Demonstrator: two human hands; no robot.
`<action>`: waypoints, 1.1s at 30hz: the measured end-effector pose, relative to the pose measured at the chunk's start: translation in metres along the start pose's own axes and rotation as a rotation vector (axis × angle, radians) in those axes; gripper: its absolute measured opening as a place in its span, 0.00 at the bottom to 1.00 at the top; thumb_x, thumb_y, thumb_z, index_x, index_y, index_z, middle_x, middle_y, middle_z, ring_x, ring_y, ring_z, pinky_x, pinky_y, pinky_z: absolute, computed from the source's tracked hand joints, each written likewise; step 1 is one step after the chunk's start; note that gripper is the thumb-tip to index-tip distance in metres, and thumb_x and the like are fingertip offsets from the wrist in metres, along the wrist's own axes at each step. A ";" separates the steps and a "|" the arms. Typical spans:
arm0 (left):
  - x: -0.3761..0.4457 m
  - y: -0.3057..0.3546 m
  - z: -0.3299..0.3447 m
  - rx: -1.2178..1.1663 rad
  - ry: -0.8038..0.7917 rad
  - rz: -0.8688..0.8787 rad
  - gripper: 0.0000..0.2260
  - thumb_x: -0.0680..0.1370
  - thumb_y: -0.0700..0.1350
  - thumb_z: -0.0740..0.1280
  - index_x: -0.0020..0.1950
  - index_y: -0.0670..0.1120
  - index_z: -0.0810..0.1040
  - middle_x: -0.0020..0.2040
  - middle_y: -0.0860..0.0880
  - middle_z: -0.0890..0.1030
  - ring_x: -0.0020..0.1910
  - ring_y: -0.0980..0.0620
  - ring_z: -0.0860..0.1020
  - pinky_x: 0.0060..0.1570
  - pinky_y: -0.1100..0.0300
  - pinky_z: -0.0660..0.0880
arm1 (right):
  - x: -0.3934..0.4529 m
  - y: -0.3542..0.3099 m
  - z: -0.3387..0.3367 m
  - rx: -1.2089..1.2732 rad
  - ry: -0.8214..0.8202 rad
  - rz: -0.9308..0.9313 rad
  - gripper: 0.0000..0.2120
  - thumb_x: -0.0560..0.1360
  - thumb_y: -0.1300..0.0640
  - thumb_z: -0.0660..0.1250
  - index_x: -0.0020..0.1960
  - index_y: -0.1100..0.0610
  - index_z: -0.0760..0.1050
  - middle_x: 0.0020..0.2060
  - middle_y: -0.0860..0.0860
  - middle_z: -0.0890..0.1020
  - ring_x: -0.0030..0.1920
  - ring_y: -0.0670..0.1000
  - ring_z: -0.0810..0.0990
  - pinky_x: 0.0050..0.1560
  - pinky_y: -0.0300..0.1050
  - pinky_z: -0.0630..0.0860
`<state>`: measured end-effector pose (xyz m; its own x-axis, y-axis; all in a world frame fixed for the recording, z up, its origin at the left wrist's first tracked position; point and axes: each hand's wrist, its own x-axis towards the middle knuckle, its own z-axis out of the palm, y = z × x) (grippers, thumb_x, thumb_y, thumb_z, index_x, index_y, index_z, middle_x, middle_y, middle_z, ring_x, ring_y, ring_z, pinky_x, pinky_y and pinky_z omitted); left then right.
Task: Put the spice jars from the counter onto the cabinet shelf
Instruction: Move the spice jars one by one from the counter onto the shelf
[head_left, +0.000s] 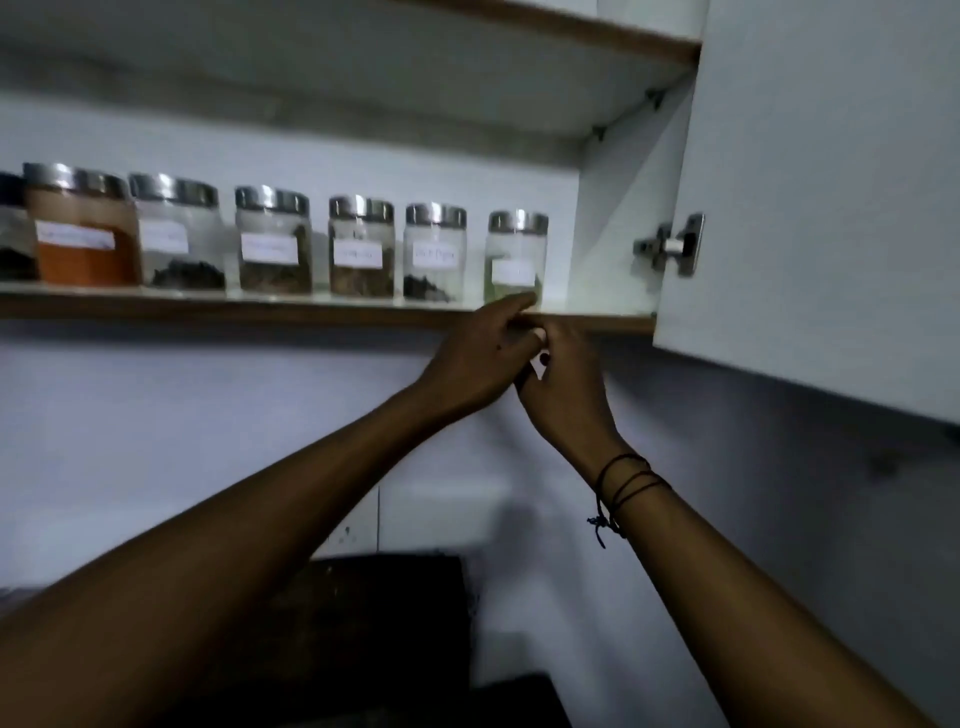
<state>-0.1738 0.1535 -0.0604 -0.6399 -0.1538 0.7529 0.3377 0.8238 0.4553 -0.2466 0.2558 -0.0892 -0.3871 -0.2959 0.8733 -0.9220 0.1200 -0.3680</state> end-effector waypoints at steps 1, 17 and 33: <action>-0.015 -0.006 0.005 -0.015 -0.025 -0.005 0.21 0.81 0.48 0.64 0.74 0.45 0.70 0.72 0.47 0.74 0.69 0.54 0.72 0.68 0.59 0.68 | -0.019 0.002 0.002 0.006 -0.001 0.021 0.15 0.75 0.62 0.66 0.62 0.57 0.75 0.57 0.51 0.79 0.54 0.46 0.76 0.54 0.33 0.73; -0.321 -0.119 0.194 -0.080 -0.697 -0.506 0.13 0.83 0.39 0.60 0.65 0.38 0.77 0.62 0.39 0.80 0.61 0.43 0.78 0.61 0.55 0.73 | -0.382 0.076 0.053 -0.212 -0.492 0.750 0.19 0.73 0.59 0.64 0.64 0.56 0.74 0.60 0.56 0.78 0.60 0.56 0.77 0.62 0.53 0.74; -0.398 -0.155 0.266 -0.280 -0.751 -0.968 0.29 0.78 0.38 0.62 0.79 0.47 0.58 0.73 0.40 0.70 0.67 0.44 0.73 0.63 0.61 0.69 | -0.495 0.115 0.065 -0.356 -0.528 1.011 0.33 0.72 0.50 0.72 0.72 0.50 0.62 0.75 0.63 0.55 0.73 0.65 0.59 0.69 0.59 0.68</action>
<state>-0.1550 0.2320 -0.5572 -0.9100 -0.2060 -0.3599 -0.4137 0.3891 0.8231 -0.1610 0.3543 -0.5848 -0.9652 -0.2597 -0.0307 -0.1828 0.7538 -0.6311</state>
